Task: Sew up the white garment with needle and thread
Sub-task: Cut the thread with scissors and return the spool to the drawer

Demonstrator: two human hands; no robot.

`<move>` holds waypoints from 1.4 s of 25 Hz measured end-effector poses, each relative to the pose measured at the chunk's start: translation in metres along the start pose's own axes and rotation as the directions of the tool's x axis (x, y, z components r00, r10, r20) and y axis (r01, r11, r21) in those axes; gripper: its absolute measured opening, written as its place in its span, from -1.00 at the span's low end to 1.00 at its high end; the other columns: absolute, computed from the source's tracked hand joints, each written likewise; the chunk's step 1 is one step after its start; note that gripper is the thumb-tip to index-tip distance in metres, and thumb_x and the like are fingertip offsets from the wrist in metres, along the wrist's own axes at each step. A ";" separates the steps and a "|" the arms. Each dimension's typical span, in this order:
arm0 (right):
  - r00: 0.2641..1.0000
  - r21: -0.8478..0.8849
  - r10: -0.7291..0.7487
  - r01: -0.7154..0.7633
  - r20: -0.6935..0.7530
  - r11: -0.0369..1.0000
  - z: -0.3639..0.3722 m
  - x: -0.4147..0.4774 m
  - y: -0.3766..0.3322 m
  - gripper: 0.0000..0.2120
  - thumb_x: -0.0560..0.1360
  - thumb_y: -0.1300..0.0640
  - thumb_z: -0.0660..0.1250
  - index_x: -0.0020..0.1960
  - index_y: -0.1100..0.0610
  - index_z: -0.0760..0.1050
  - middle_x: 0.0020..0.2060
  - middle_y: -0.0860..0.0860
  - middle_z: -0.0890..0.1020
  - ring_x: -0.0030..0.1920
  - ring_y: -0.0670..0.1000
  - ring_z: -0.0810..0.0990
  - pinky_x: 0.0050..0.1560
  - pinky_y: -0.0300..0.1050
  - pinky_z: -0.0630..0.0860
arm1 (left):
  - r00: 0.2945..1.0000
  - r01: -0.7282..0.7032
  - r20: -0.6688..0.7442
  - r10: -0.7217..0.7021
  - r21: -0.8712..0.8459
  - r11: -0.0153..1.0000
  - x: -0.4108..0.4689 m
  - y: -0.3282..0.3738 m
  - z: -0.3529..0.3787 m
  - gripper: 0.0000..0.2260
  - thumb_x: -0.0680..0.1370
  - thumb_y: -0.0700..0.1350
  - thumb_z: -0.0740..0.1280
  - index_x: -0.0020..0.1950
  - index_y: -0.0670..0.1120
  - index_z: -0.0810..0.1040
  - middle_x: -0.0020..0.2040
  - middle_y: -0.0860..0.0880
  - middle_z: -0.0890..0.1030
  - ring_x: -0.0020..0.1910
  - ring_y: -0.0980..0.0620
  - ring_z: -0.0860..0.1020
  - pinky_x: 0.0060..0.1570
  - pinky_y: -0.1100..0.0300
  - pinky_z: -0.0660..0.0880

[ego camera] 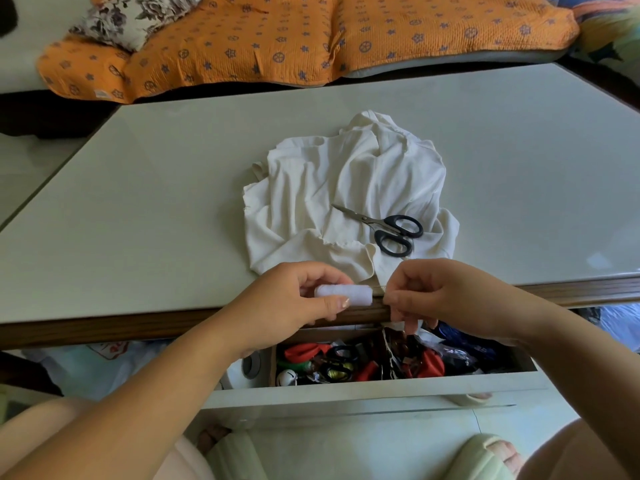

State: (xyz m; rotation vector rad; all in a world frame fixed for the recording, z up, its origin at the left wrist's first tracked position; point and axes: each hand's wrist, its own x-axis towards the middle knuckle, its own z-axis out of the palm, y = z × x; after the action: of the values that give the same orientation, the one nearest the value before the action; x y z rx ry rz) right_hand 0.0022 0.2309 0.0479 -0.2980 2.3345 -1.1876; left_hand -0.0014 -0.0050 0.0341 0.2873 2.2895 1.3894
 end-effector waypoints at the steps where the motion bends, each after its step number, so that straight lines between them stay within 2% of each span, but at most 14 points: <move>1: 1.000 0.036 0.006 -0.005 -0.028 0.999 -0.001 0.001 0.000 -0.87 0.58 0.08 0.32 -0.08 0.10 0.58 -0.30 -0.04 0.70 -0.32 -0.10 0.63 -0.24 -0.24 0.48 | 1.000 0.015 0.010 -0.014 -0.043 0.999 0.000 0.001 0.000 -0.84 0.55 -0.13 0.40 0.10 0.06 0.64 -0.09 0.04 0.71 -0.12 0.17 0.65 -0.12 0.32 0.53; 6: 0.996 -0.039 0.076 -0.074 0.055 0.996 0.005 0.000 0.002 -0.93 0.52 0.06 0.41 0.00 -0.02 0.63 -0.23 -0.04 0.73 -0.22 -0.04 0.72 -0.19 -0.22 0.61 | 0.995 0.094 0.042 -0.086 -0.260 0.961 0.000 0.001 0.002 -0.82 0.55 -0.16 0.38 0.14 -0.04 0.62 -0.05 -0.01 0.72 -0.16 0.13 0.63 -0.20 0.33 0.51; 9: 0.998 0.069 0.059 -0.061 0.029 0.996 0.007 -0.005 -0.002 -0.66 0.44 -0.04 0.45 0.19 -0.14 0.50 -0.13 -0.06 0.73 -0.16 0.00 0.73 -0.07 -0.07 0.66 | 0.998 0.035 -0.038 -0.043 -0.184 0.982 -0.001 -0.003 0.004 -0.82 0.49 -0.18 0.45 0.06 0.03 0.64 -0.07 0.06 0.72 -0.10 0.13 0.66 -0.13 0.31 0.53; 12: 0.997 0.199 0.028 -0.013 -0.070 0.980 0.022 -0.005 -0.005 -0.76 0.47 0.03 0.45 0.12 -0.04 0.58 -0.18 -0.03 0.74 -0.20 -0.04 0.72 -0.16 -0.17 0.65 | 0.999 -0.005 -0.040 0.005 -0.004 1.000 -0.006 -0.006 0.009 -0.81 0.46 -0.13 0.50 0.01 0.13 0.65 -0.06 0.14 0.70 -0.05 0.18 0.66 -0.01 0.28 0.58; 15: 0.992 -0.020 0.129 -0.129 -0.018 0.991 0.041 -0.003 0.006 -0.94 0.50 0.04 0.43 -0.03 -0.03 0.62 -0.29 -0.06 0.72 -0.31 -0.12 0.67 -0.20 -0.20 0.62 | 0.999 0.005 0.031 -0.013 0.250 0.968 -0.013 -0.009 0.010 -0.77 0.46 0.03 0.50 0.10 0.19 0.62 -0.04 0.22 0.66 -0.07 0.30 0.62 0.01 0.31 0.57; 18: 0.981 -0.278 0.189 -0.192 -0.039 0.941 0.063 0.005 0.021 -0.94 0.53 -0.01 0.39 -0.05 -0.04 0.60 -0.27 -0.12 0.65 -0.25 -0.17 0.59 -0.20 -0.28 0.52 | 0.999 0.017 -0.040 -0.005 0.300 0.954 -0.020 -0.011 0.002 -0.81 0.51 0.10 0.42 0.12 0.19 0.62 -0.06 0.23 0.65 -0.08 0.34 0.60 -0.01 0.37 0.55; 20: 0.984 -0.349 0.157 -0.175 -0.079 0.921 0.076 0.012 0.030 -0.90 0.55 -0.04 0.34 0.02 -0.05 0.58 -0.19 -0.09 0.64 -0.16 -0.08 0.60 -0.12 -0.19 0.53 | 0.997 0.019 -0.077 0.006 0.322 0.947 -0.022 -0.012 -0.002 -0.84 0.53 0.11 0.39 0.10 0.19 0.63 -0.10 0.23 0.65 -0.09 0.34 0.59 -0.02 0.38 0.54; 22: 0.992 -0.505 0.123 -0.111 -0.010 0.856 0.077 0.009 0.028 -0.79 0.58 -0.09 0.25 0.10 0.00 0.53 -0.16 -0.05 0.61 -0.16 -0.02 0.58 -0.13 -0.14 0.51 | 0.996 0.018 -0.086 0.011 0.325 0.946 -0.023 -0.014 -0.004 -0.86 0.53 0.09 0.38 0.08 0.19 0.63 -0.14 0.23 0.65 -0.11 0.32 0.59 -0.04 0.37 0.54; 24: 0.990 -0.490 0.133 -0.090 0.054 0.867 0.058 0.001 0.011 -0.75 0.60 -0.08 0.20 0.00 0.04 0.57 -0.23 -0.07 0.65 -0.24 -0.05 0.58 -0.20 -0.19 0.47 | 0.993 0.012 -0.112 0.026 0.323 0.946 -0.022 -0.016 -0.007 -0.89 0.54 0.07 0.38 0.05 0.19 0.64 -0.16 0.22 0.64 -0.14 0.30 0.59 -0.11 0.43 0.51; 26: 0.989 -0.330 0.056 -0.099 -0.138 0.939 0.034 -0.001 -0.008 -0.81 0.59 0.00 0.25 -0.08 -0.01 0.62 -0.30 -0.09 0.68 -0.33 -0.11 0.60 -0.24 -0.22 0.53 | 0.986 -0.001 -0.161 0.053 0.310 0.951 -0.019 -0.015 -0.010 -0.90 0.55 0.02 0.39 0.02 0.18 0.65 -0.17 0.21 0.64 -0.16 0.30 0.58 -0.17 0.49 0.46; 28: 0.830 -0.335 -0.145 -0.053 -0.538 0.941 0.010 0.021 -0.004 -0.88 0.57 0.09 0.33 0.02 0.02 0.64 -0.15 -0.11 0.66 -0.16 -0.04 0.62 -0.12 -0.18 0.49 | 0.973 -0.021 -0.213 0.086 0.292 0.956 -0.014 -0.014 -0.011 -0.89 0.55 -0.03 0.39 0.02 0.17 0.66 -0.18 0.20 0.63 -0.17 0.30 0.56 -0.17 0.53 0.42; 29: 0.754 -0.383 -0.195 -0.080 -0.627 0.920 0.002 0.034 0.003 -0.85 0.56 0.12 0.34 0.09 0.07 0.64 -0.03 -0.03 0.64 -0.04 0.04 0.60 -0.07 -0.16 0.43 | 0.967 -0.031 -0.233 0.102 0.292 0.956 -0.012 -0.014 -0.011 -0.88 0.55 -0.04 0.39 0.02 0.16 0.66 -0.18 0.19 0.63 -0.16 0.29 0.55 -0.17 0.54 0.41; 31: 0.739 -0.455 -0.196 -0.165 -0.645 0.875 -0.003 0.060 0.019 -0.78 0.56 0.10 0.34 0.16 0.13 0.62 0.08 0.09 0.59 0.11 0.16 0.52 0.01 -0.14 0.34 | 0.953 -0.050 -0.268 0.139 0.316 0.947 -0.006 -0.014 -0.011 -0.88 0.55 -0.05 0.38 0.04 0.15 0.64 -0.14 0.18 0.61 -0.13 0.27 0.54 -0.17 0.52 0.41; 35: 0.777 -0.505 -0.140 -0.250 -0.614 0.826 -0.004 0.075 0.023 -0.66 0.51 -0.03 0.38 0.18 0.15 0.60 0.11 0.11 0.52 0.16 0.16 0.41 0.05 -0.12 0.29 | 0.947 -0.059 -0.256 0.192 0.449 0.891 0.006 -0.024 -0.017 -0.79 0.55 -0.02 0.38 0.18 0.15 0.58 0.10 0.21 0.52 0.04 0.26 0.49 0.01 0.41 0.40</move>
State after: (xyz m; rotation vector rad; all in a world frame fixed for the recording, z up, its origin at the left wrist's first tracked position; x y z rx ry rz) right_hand -0.0625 0.2170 0.0060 0.0002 3.2544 -0.5564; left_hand -0.0136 -0.0279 0.0182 0.3970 2.8756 1.0083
